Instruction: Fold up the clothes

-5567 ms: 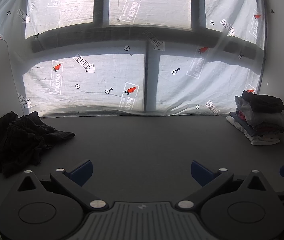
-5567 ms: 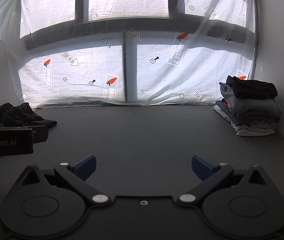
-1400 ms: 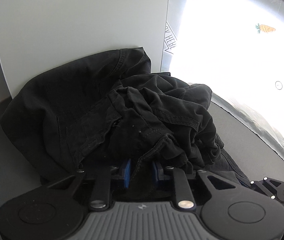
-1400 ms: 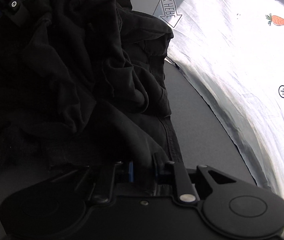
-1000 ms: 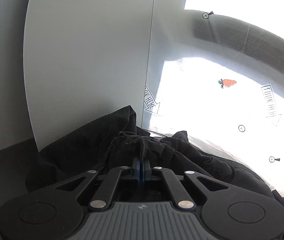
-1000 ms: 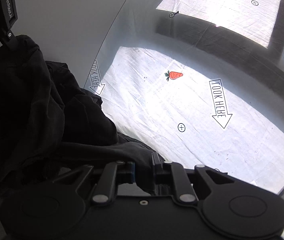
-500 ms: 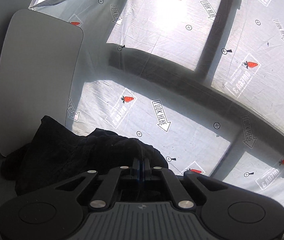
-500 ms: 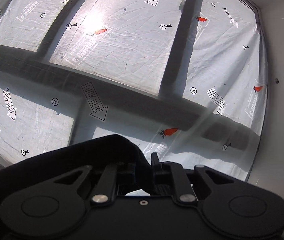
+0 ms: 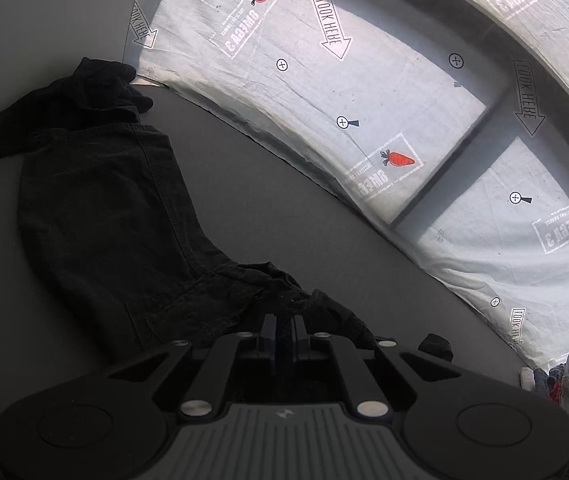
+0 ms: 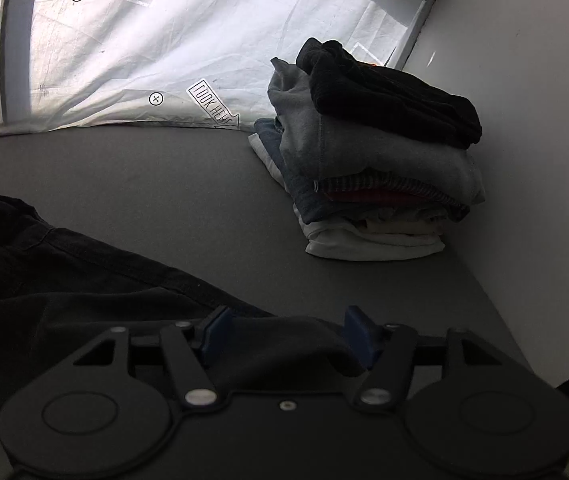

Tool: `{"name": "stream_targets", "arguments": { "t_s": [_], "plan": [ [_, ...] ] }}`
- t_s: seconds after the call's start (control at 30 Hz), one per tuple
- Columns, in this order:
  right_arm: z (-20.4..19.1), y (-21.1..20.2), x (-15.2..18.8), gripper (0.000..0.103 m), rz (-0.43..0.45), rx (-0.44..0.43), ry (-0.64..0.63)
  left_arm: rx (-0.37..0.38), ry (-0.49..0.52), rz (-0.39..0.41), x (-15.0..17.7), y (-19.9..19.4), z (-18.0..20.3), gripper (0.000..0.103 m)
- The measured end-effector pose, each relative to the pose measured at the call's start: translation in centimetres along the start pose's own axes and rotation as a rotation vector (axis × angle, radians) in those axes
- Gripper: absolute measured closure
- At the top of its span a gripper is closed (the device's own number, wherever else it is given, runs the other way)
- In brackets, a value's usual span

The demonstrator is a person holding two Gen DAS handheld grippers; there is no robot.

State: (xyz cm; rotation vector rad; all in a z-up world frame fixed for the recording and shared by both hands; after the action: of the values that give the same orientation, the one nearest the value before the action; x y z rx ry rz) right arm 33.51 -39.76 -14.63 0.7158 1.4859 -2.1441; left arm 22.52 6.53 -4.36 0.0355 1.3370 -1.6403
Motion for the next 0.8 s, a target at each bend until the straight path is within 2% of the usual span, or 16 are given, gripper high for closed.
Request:
{"name": "stream_targets", "arguments": {
  "t_s": [0.1, 0.17, 0.3, 0.37, 0.47, 0.6, 0.67, 0.8],
  "plan": [
    [-1.3, -0.4, 0.2, 0.037, 0.017, -0.016, -0.006, -0.036, 0.036, 0.051, -0.3, -1.6, -0.3, 0.091],
    [-2.4, -0.9, -0.5, 0.036, 0.042, -0.047, -0.007, -0.058, 0.021, 0.062, -0.5, -2.1, -1.2, 0.079],
    [-5.6, -2.8, -2.0, 0.025, 0.115, -0.090, -0.041, -0.107, -0.045, 0.041, -1.5, -2.0, -3.6, 0.078],
    [-7.4, -3.8, -2.4, 0.023, 0.134, -0.129, -0.053, -0.129, -0.073, 0.026, -1.7, -1.9, -5.0, 0.071],
    [-10.2, -4.6, -2.4, 0.020, 0.130, -0.180, -0.072, -0.156, -0.100, 0.008, -2.1, -1.4, -7.2, 0.060],
    [-14.1, -5.8, -2.3, 0.020, 0.105, -0.215, -0.113, -0.206, -0.139, -0.031, -3.2, -0.1, -10.7, 0.050],
    [-15.9, -6.6, -2.5, 0.019, 0.096, -0.244, -0.111, -0.230, -0.164, -0.049, -3.9, 0.7, -12.5, 0.041],
    [-18.5, -7.7, -3.1, 0.018, 0.087, -0.299, -0.084, -0.249, -0.220, -0.089, -5.3, 2.8, -15.8, 0.037]
  ]
}}
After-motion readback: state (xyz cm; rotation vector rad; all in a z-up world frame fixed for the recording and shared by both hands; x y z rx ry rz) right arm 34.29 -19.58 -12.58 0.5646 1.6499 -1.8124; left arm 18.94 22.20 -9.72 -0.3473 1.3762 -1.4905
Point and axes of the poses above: each gripper's, at about its wrist camera, not at the fingertips, and y roughly the way its jaws point, z to its right, x to its underside, the point moved 1 cm from there along y, roughly the way its jaws point, and after that the axes turned 5 degrees about -z, right-handed, at the moved point
